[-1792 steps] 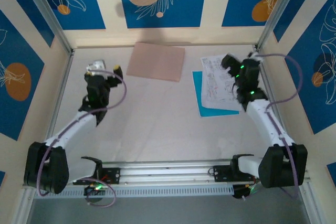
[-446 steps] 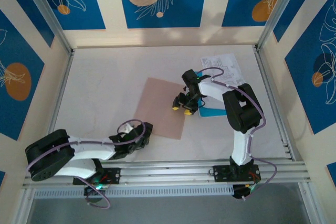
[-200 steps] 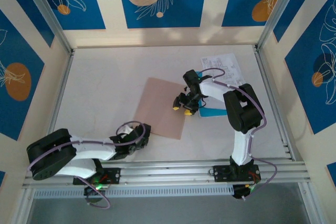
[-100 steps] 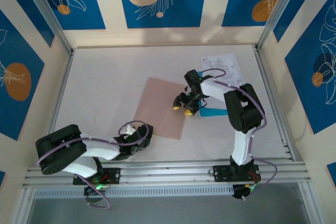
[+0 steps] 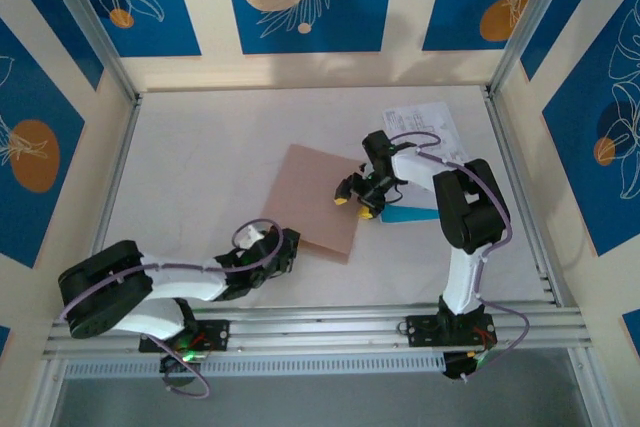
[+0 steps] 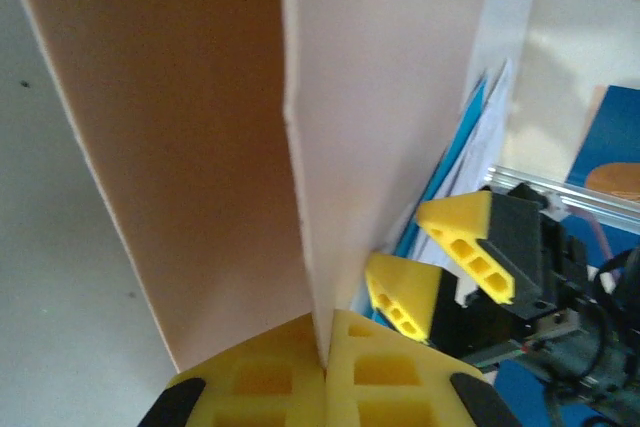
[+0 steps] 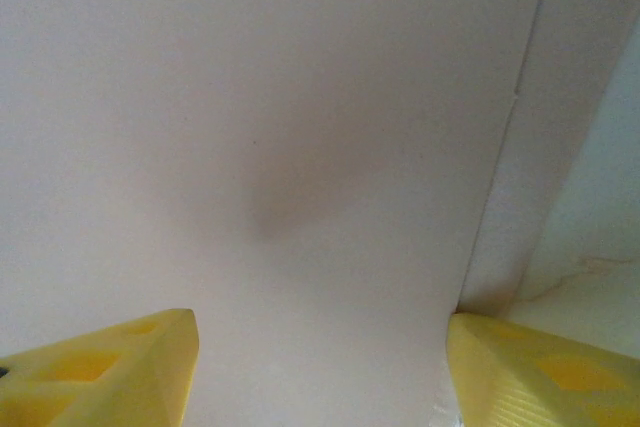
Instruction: Put the files into the folder
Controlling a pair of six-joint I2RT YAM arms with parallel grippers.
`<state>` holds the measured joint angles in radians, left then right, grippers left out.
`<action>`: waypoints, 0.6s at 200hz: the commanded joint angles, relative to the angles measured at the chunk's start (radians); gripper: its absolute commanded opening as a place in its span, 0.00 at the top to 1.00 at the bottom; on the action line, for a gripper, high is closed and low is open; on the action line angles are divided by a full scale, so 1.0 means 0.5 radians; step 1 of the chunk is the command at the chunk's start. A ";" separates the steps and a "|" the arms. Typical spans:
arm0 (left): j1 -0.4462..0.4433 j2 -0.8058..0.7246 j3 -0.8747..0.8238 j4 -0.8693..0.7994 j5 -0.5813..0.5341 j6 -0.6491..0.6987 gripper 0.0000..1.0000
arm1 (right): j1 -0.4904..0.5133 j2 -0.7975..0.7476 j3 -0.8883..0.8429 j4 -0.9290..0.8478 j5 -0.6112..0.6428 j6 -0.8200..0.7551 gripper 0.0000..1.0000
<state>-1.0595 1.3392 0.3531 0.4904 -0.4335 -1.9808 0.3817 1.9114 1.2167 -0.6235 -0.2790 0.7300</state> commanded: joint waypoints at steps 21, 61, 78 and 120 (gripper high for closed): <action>0.006 -0.091 0.006 -0.010 0.035 -0.069 1.00 | -0.052 -0.103 -0.053 0.037 -0.219 0.075 0.31; 0.006 -0.202 -0.029 -0.084 -0.013 -0.092 1.00 | -0.101 -0.184 -0.087 0.062 -0.284 0.134 0.31; 0.005 -0.228 -0.034 -0.110 -0.015 -0.091 1.00 | -0.129 -0.240 -0.119 0.071 -0.302 0.155 0.31; 0.008 -0.249 -0.044 -0.109 -0.017 -0.094 1.00 | -0.175 -0.360 -0.212 0.126 -0.346 0.221 0.30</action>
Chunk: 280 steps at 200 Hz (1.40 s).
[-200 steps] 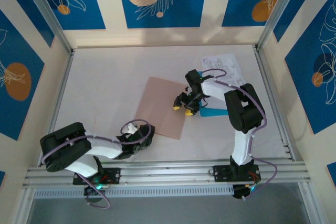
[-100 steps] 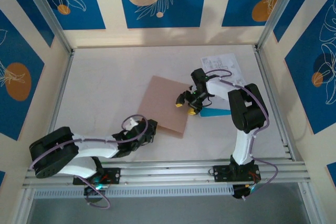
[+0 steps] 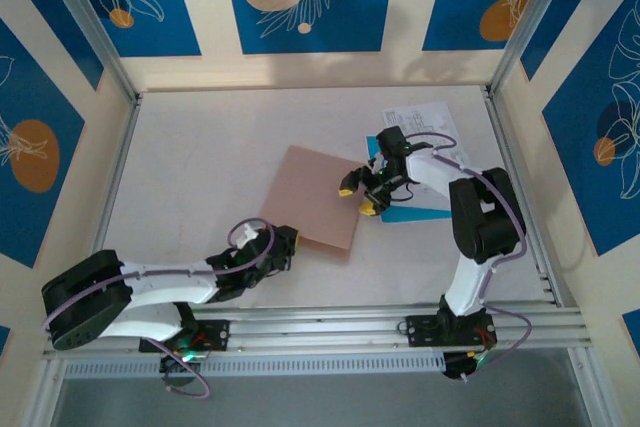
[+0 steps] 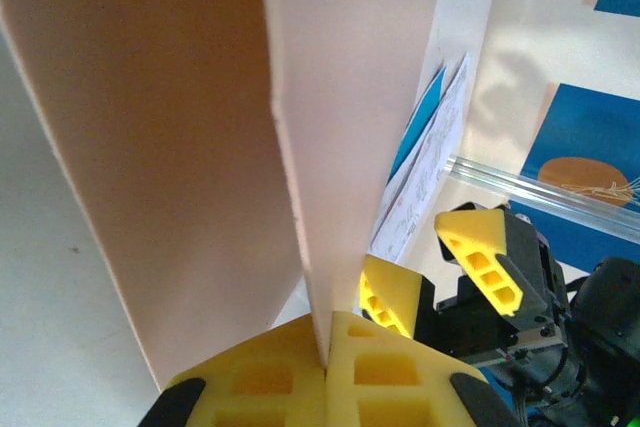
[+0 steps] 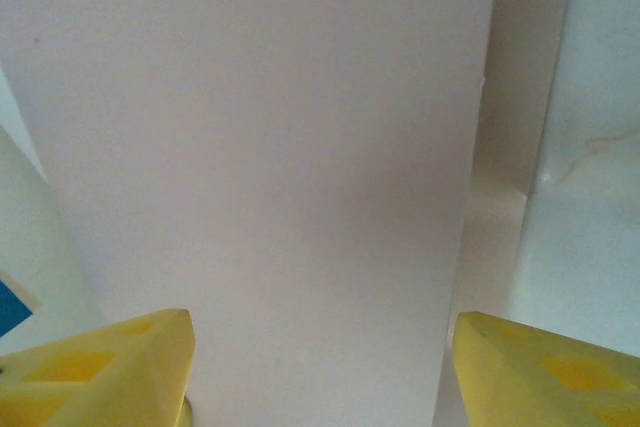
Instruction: Put the files into the folder
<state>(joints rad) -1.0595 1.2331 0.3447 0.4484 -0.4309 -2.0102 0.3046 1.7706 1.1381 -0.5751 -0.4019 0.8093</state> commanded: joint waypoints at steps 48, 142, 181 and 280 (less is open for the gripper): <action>0.006 -0.090 -0.036 -0.047 -0.036 -0.048 1.00 | -0.029 -0.082 -0.131 0.096 -0.116 0.095 0.33; 0.005 -0.128 -0.033 -0.059 0.018 -0.040 1.00 | 0.063 0.147 -0.006 0.193 -0.133 0.191 0.56; 0.008 -0.119 -0.036 -0.084 0.095 -0.048 1.00 | 0.074 0.147 0.011 0.216 -0.092 0.222 0.82; 0.087 -0.542 0.294 -1.188 0.302 0.390 0.58 | 0.115 -0.020 0.079 0.151 0.012 0.351 1.00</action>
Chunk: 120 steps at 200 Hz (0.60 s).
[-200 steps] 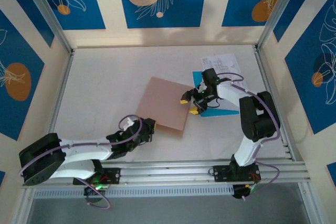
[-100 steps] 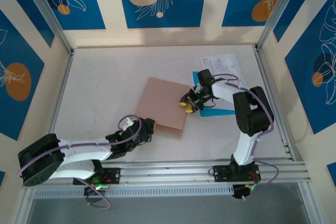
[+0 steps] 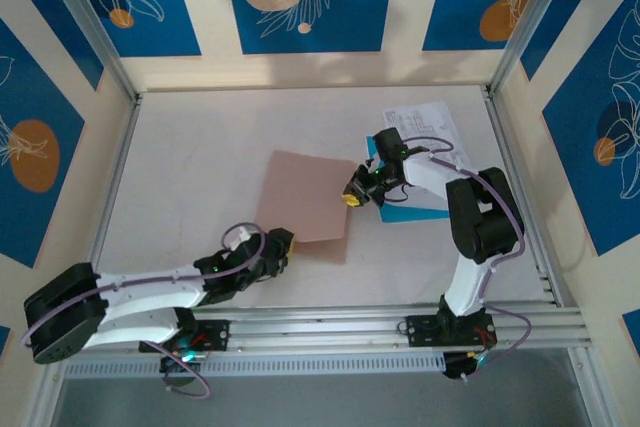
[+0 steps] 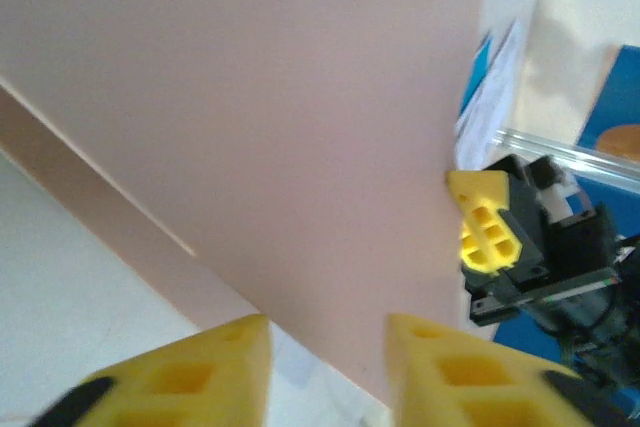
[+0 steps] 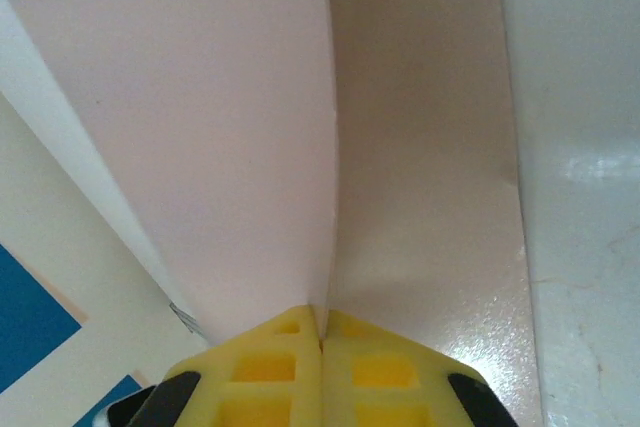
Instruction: Put the files into the folder
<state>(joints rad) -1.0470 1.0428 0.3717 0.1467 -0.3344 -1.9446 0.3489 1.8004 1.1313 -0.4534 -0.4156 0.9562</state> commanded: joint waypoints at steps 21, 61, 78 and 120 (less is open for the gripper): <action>0.159 -0.214 0.495 -1.046 0.217 0.620 0.52 | 0.062 -0.102 0.164 -0.164 0.077 0.062 1.00; 0.232 0.083 1.109 -1.598 0.318 1.533 0.44 | 0.115 -0.115 0.317 -0.318 0.159 0.123 1.00; 0.229 0.349 1.445 -1.781 0.369 1.913 0.42 | 0.130 -0.091 0.405 -0.384 0.159 0.153 1.00; 0.135 0.864 2.141 -2.144 0.296 2.592 0.40 | 0.169 -0.034 0.615 -0.528 0.155 0.198 1.00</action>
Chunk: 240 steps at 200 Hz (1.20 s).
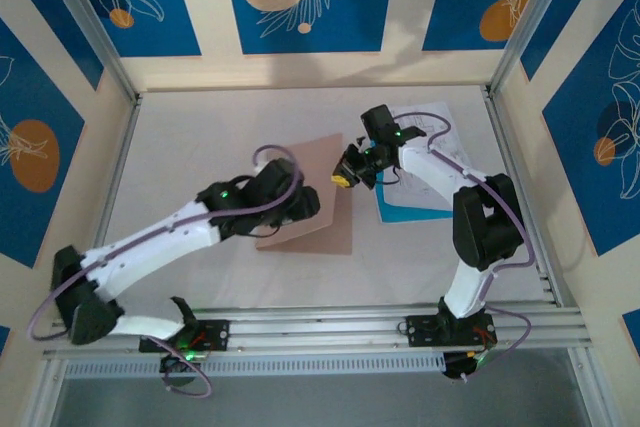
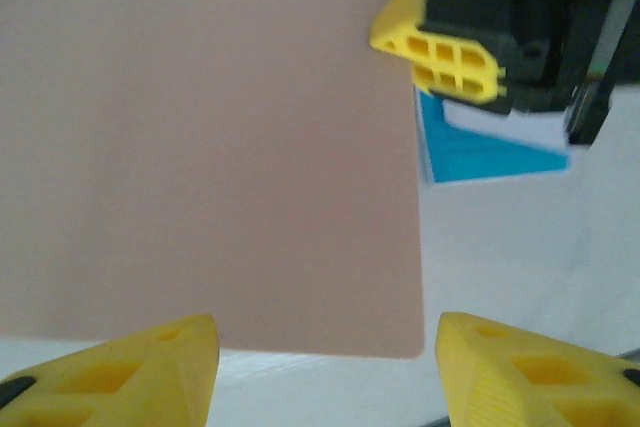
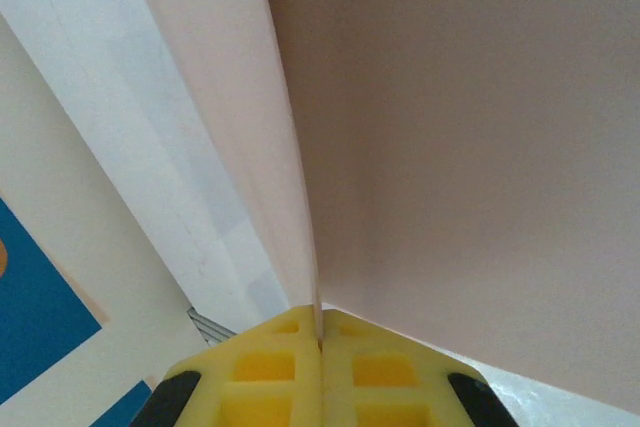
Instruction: Put the files into the folder
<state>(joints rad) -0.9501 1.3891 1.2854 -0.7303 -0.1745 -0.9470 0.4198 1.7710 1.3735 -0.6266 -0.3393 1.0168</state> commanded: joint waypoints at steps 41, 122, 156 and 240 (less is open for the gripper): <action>-0.193 0.541 0.752 -0.678 -0.251 0.901 0.39 | 0.043 0.057 0.275 -0.273 -0.021 0.089 1.00; -0.261 0.884 0.951 -0.922 -0.674 0.969 0.55 | 0.047 0.035 0.329 -0.308 -0.073 0.091 1.00; -0.266 0.877 0.916 -0.888 -0.677 0.957 0.92 | 0.047 0.038 0.333 -0.303 -0.093 0.078 1.00; -0.209 0.450 0.578 -0.651 -0.652 0.722 1.00 | -0.217 -0.395 -0.026 0.021 0.050 -0.010 0.32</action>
<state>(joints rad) -1.0706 1.7172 1.6299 -1.0996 -0.5106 -0.5255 0.3756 1.6947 1.4540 -0.6704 -0.3431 1.0042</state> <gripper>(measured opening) 0.047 0.676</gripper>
